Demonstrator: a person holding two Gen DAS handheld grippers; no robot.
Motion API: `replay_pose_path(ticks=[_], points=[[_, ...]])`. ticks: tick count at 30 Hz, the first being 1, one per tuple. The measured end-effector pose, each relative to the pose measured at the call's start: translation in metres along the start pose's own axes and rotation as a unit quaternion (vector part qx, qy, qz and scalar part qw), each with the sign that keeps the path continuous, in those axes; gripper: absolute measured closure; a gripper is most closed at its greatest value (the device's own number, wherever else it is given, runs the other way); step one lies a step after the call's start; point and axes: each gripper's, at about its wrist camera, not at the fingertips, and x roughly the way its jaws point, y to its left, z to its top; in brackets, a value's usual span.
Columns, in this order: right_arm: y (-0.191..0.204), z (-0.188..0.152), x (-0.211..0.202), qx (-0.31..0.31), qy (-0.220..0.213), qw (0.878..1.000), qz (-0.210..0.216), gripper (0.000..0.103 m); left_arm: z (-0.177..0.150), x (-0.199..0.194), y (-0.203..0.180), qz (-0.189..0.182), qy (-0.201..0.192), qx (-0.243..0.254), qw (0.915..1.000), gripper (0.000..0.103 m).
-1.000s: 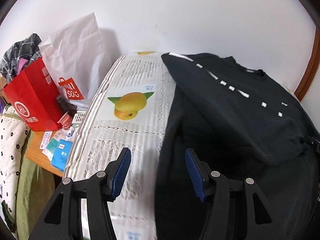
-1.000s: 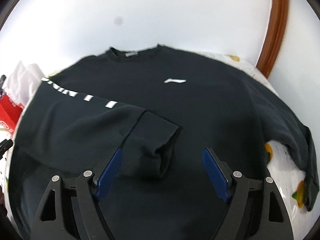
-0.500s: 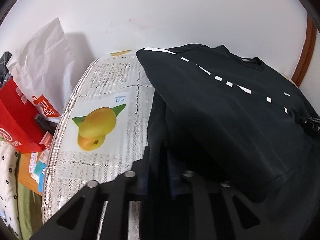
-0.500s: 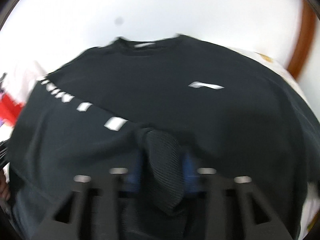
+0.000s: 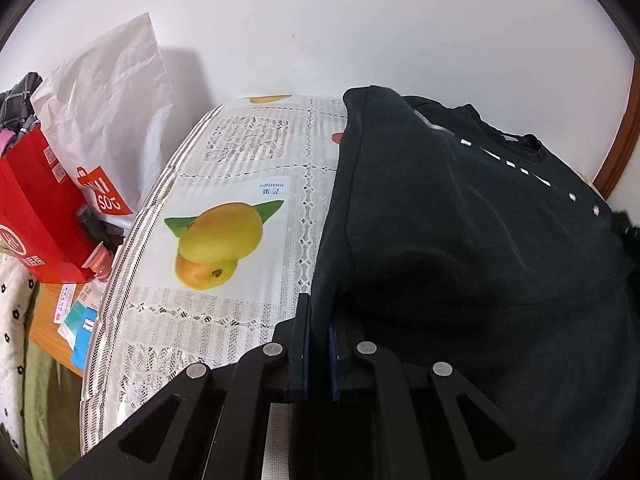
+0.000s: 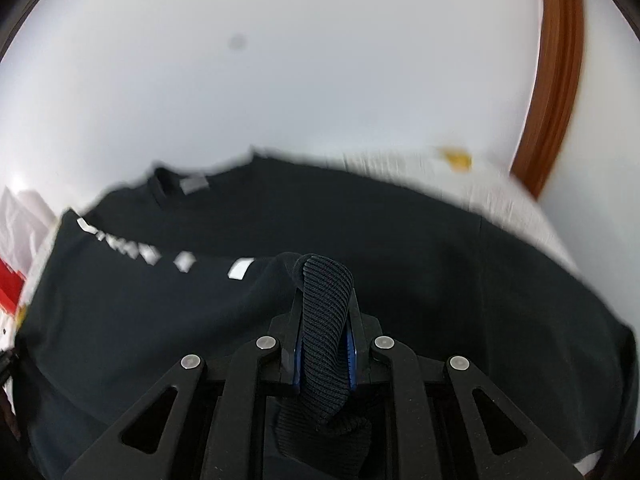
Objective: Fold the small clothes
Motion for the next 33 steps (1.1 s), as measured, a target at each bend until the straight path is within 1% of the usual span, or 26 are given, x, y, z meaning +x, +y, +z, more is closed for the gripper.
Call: replay_pose_path(ticks=[2,3,5,6,8,10,12,13,14,17,18,20,21,24,27,30,33], points=[[0.0,-0.002,0.012,0.002,0.011,1.0,-0.003,0.085,0.0,0.0,0.001,-0.002,0.001,-0.001,1.0,0.095],[-0.002,-0.005,0.015,0.003,0.012,1.0,-0.007,0.079,0.0,0.0,0.001,-0.002,0.002,-0.003,1.0,0.095],[-0.005,-0.012,0.016,0.007,0.013,1.0,-0.018,0.072,0.0,0.0,0.001,-0.001,0.005,-0.005,1.0,0.094],[-0.007,-0.012,0.015,0.007,0.015,1.0,-0.024,0.065,0.001,0.001,0.001,0.0,0.006,-0.004,1.0,0.093],[-0.01,-0.013,0.013,0.006,0.018,0.999,-0.037,0.057,0.001,0.0,0.0,0.005,0.01,-0.005,0.9999,0.092],[-0.012,-0.017,0.002,0.004,0.015,0.999,-0.039,0.055,0.001,-0.003,0.0,0.003,0.013,-0.006,0.9999,0.092],[-0.011,-0.025,-0.009,-0.013,0.014,0.998,-0.059,0.053,-0.001,-0.007,-0.002,0.005,0.014,-0.007,0.9999,0.092],[-0.01,-0.027,-0.013,-0.02,0.013,0.998,-0.063,0.053,-0.002,-0.01,-0.002,0.004,0.014,-0.008,0.9999,0.091],[-0.011,-0.032,-0.017,-0.026,0.013,0.997,-0.066,0.051,-0.003,-0.012,-0.003,0.006,0.014,-0.01,0.9998,0.088],[-0.018,-0.049,-0.031,-0.015,0.024,0.998,-0.057,0.044,-0.008,-0.024,-0.005,0.005,0.011,-0.01,0.9999,0.084],[-0.02,-0.052,-0.033,-0.007,0.028,0.998,-0.055,0.04,-0.01,-0.027,-0.006,0.006,0.01,-0.009,0.9999,0.082],[-0.023,-0.062,-0.043,0.004,0.031,0.998,-0.049,0.039,-0.014,-0.038,-0.008,0.009,0.007,-0.01,0.9999,0.077],[-0.023,-0.068,-0.05,0.004,0.027,0.998,-0.049,0.039,-0.016,-0.042,-0.009,0.01,0.007,-0.01,0.9999,0.076],[-0.019,-0.08,-0.072,-0.003,0.007,0.998,-0.06,0.039,-0.024,-0.061,-0.013,0.015,-0.001,-0.005,0.9999,0.076],[-0.015,-0.093,-0.091,-0.008,0.006,0.999,-0.046,0.039,-0.031,-0.08,-0.017,0.007,-0.007,-0.003,0.9999,0.076],[-0.011,-0.106,-0.11,-0.011,-0.005,0.999,-0.046,0.039,-0.037,-0.099,-0.018,-0.001,-0.011,-0.013,0.9999,0.076],[-0.009,-0.122,-0.131,-0.015,-0.016,0.998,-0.052,0.039,-0.045,-0.118,-0.02,0.002,-0.016,-0.018,0.9997,0.074]])
